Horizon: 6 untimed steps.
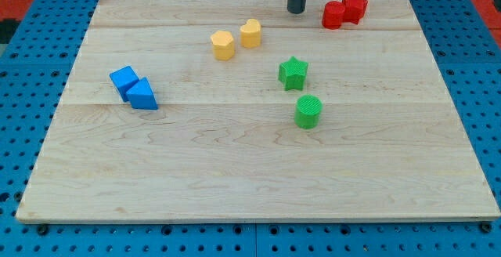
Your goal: Move the green star to the top left of the green circle
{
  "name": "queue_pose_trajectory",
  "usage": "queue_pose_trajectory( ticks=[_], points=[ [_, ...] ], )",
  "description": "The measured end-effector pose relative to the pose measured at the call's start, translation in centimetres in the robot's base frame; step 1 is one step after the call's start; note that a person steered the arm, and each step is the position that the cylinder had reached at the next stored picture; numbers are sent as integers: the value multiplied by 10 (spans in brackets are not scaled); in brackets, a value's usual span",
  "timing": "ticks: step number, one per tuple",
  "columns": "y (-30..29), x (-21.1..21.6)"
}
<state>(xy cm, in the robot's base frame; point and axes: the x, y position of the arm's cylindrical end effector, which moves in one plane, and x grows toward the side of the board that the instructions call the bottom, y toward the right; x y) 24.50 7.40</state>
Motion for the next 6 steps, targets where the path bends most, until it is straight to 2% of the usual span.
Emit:
queue_pose_trajectory(
  ticks=[1,3,4,5,6],
  points=[
    [-10,26],
    [-70,52],
    [-62,61],
    [-5,91],
    [3,143]
  ],
)
